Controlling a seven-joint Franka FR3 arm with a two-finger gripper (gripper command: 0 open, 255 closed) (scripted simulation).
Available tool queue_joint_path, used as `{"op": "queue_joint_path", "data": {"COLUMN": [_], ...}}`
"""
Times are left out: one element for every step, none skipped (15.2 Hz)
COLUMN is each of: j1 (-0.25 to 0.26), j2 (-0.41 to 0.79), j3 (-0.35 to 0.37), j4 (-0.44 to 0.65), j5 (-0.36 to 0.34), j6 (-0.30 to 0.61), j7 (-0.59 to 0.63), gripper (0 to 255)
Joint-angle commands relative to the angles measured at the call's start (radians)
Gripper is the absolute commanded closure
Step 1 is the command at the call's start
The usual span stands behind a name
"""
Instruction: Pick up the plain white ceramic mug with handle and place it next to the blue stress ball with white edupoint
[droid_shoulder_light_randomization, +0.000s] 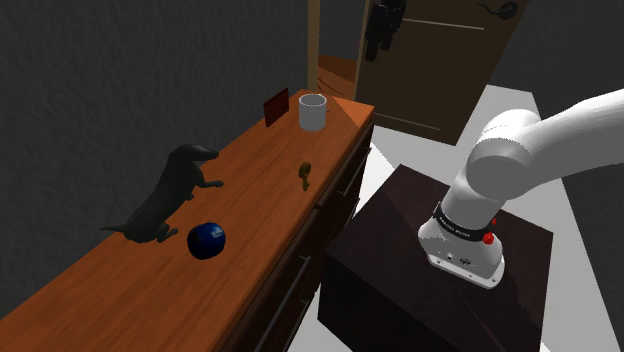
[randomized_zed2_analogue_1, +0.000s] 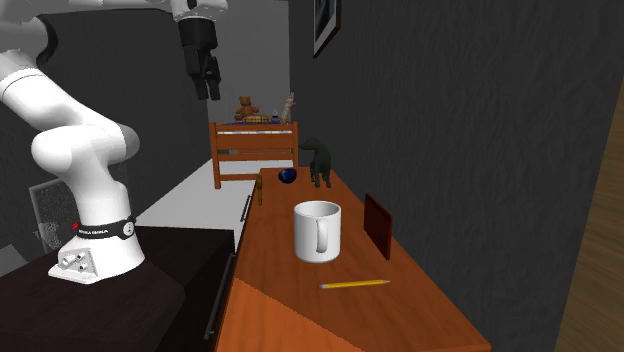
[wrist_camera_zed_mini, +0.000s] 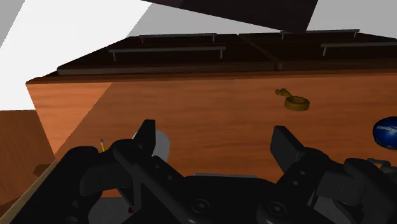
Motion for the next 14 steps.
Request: {"op": "queue_joint_path", "data": {"j1": [0.0,-0.002,-0.003,-0.005,-0.006,-0.008,-0.01,-0.011,-0.013,-0.014,-0.016,-0.017,-0.019,-0.02], "j2": [0.0,0.025,0.051,0.078,0.106,0.135,0.166,0.197,0.229,0.262,0.296,0.331,0.366,0.402], "j3": [0.0,-0.001,-0.002,-0.003,-0.004,-0.004,-0.005,-0.006,-0.008,-0.009,-0.01,-0.011,-0.012,-0.014], "j4": [0.0,-0.009,-0.017,-0.023,-0.028,-0.031,-0.033,-0.033,-0.032,-0.03,-0.026,-0.02,-0.013,-0.005], "j5": [0.0,-0.001,-0.002,-0.003,-0.004,-0.005,-0.006,-0.007,-0.008,-0.008,-0.009,-0.01,-0.01,-0.011], "j6": [0.0,0.034,0.068,0.102,0.136,0.169,0.202,0.235,0.266,0.298,0.328,0.358,0.387,0.415], "j7": [0.0,0.002,0.003,0.005,0.007,0.009,0.011,0.012,0.014,0.016,0.018,0.02,0.021,0.023], "gripper": [0,0,0,0,0,0,0,0,0,0,0,0,0,0]}}
